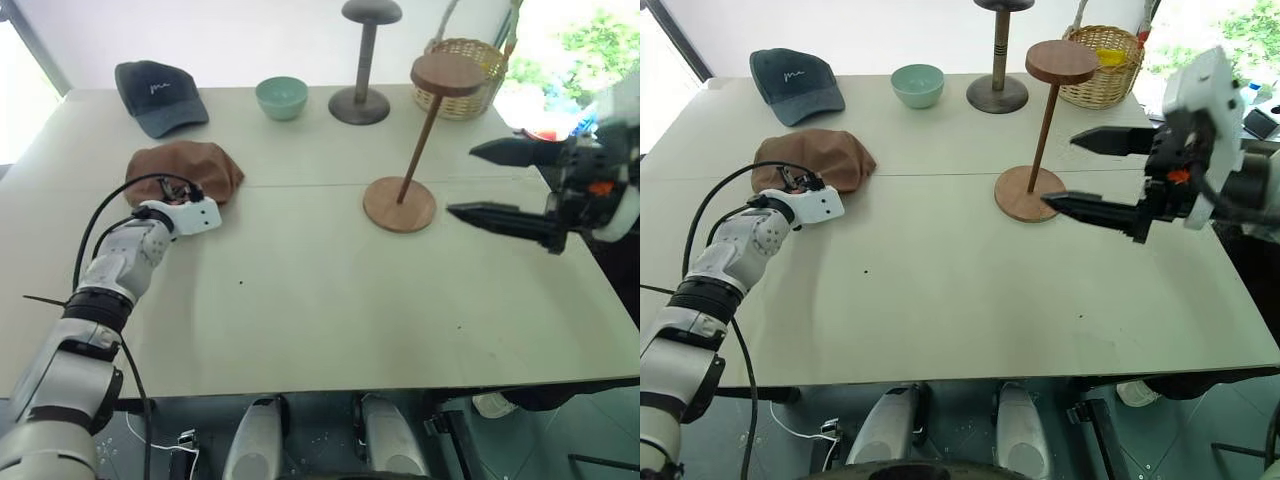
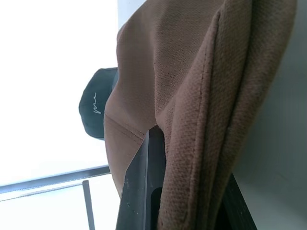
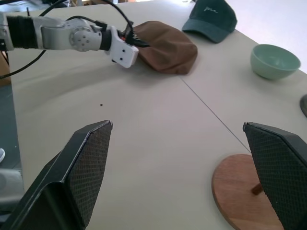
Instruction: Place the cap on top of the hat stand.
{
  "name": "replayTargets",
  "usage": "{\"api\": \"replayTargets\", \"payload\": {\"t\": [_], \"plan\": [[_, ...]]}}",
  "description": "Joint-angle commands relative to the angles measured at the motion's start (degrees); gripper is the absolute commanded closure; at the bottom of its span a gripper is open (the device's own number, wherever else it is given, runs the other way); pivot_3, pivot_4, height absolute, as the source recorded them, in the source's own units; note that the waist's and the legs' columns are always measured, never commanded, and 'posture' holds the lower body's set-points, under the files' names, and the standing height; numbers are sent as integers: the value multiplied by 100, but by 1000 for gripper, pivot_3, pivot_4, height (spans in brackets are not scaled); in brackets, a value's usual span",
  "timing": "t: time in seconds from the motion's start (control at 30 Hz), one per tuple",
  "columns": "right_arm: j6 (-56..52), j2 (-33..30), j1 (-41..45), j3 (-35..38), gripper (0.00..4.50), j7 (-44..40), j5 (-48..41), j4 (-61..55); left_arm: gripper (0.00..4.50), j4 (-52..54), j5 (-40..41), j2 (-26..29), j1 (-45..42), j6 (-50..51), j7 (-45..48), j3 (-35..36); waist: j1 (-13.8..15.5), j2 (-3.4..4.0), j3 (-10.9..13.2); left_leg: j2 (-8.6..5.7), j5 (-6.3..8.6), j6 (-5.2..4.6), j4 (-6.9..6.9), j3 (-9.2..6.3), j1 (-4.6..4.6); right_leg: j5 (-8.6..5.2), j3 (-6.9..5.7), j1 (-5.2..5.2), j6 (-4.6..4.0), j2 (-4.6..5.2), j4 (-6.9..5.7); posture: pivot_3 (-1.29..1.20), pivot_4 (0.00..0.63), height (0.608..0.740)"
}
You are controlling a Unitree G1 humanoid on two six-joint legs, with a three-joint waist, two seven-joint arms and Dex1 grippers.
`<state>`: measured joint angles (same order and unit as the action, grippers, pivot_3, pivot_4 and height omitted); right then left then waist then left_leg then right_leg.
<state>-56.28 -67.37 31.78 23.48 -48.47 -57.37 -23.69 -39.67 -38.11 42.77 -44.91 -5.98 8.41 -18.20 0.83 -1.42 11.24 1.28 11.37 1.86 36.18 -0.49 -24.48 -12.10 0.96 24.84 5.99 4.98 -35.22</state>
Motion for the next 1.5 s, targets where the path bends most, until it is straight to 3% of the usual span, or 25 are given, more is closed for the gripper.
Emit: {"api": "replayTargets", "payload": {"t": [0.03, 0.27, 0.5, 0.63, 0.93, 1.27, 1.47, 1.5], "plan": [[197, -387, 170, 377, 0, -187, 216, 353, 4485, 88, 369, 367, -1062, -710, -25, 462, 14, -8, 4, 0, 0, 0, 0, 0, -7, 0, -2, 4, 0, 0, 1, 0, 150, 740], [400, -939, -176, 882, 0, -734, 729, 825, 4485, -204, 1229, -109, -2767, -1929, 539, 639, -2, -9, 5, -15, 6, -9, 2, 14, -23, 12, 2, 6, 28, 18, 17, 0, 150, 740], [507, -1206, -139, 1372, 0, -973, 993, 1208, 4485, -65, 2000, -1395, -3728, -2400, 1185, 609, -15, -7, 5, -15, 6, -10, 6, 17, -21, 16, 5, 7, 38, 15, 16, 0, 150, 740], [332, -1166, -38, 1575, 0, -859, 838, 1167, 4485, -402, 1825, -2063, -4057, -2681, 883, 487, -27, -6, 6, -15, 6, -10, 6, 17, -20, 16, 8, 7, 41, 14, 15, 0, 150, 740], [-1, -948, -300, 2025, 0, -669, 757, 813, 4485, -303, 1737, -2543, -3672, -3180, 1144, 191, -20, 12, 2, -13, 8, -14, 3, 18, -10, 14, 16, 6, 44, 8, 11, 0, 150, 740], [-77, -752, -159, 2004, 0, -296, 313, 752, 4485, -1570, 602, -3129, -3741, -3501, -80, -539, -9, 12, 2, -19, 8, -15, 16, 16, -12, 15, 22, -3, 46, 10, 13, 0, 150, 740], [-28, -742, -207, 1990, 0, -236, 281, 775, 4485, -1570, 580, -3080, -3614, -3672, -159, -545, -9, 13, 2, -19, 9, -16, 13, 16, -9, 17, 23, -3, 49, 10, 11, 0, 150, 740], [-21, -734, -250, 2004, 0, -255, 289, 761, 4072, -1468, 626, -3031, -3534, -3723, -90, -522, -9, 13, 2, -19, 9, -15, 13, 16, -10, 16, 22, -3, 48, 10, 11, 0, 150, 740]]}}
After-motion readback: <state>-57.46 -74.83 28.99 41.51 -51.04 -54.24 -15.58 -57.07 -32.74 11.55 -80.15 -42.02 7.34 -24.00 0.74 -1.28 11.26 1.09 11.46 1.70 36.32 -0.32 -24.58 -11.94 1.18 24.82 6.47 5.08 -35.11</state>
